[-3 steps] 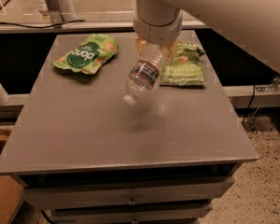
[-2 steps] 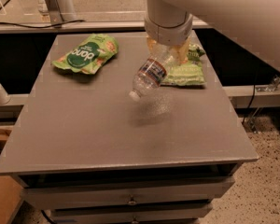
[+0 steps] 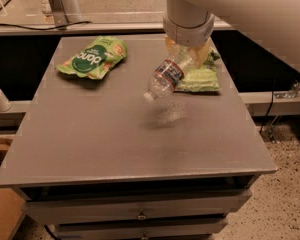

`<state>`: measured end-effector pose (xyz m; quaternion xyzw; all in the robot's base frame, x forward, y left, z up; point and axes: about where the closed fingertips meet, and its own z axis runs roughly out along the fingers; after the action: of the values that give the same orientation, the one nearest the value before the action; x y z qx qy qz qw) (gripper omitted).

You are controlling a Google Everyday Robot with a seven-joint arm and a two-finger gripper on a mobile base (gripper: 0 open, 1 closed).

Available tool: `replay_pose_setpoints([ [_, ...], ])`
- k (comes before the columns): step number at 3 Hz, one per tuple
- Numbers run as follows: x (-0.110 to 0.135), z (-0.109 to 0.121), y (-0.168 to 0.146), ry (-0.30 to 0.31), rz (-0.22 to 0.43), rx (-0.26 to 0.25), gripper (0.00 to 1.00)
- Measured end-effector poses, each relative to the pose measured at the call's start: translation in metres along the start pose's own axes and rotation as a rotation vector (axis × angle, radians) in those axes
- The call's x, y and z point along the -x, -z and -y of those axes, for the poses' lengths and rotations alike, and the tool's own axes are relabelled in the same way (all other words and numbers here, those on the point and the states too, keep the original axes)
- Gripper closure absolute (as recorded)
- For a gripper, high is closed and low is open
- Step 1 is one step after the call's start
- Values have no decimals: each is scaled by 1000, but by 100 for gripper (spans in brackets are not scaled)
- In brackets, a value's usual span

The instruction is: Move water bottle near green jalapeno chip bag

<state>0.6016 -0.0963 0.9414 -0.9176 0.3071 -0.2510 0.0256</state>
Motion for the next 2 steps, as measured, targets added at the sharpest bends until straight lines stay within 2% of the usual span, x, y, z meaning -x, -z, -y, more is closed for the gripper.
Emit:
replay_pose_setpoints([
  [2, -61, -42, -30, -235, -65, 79, 100],
])
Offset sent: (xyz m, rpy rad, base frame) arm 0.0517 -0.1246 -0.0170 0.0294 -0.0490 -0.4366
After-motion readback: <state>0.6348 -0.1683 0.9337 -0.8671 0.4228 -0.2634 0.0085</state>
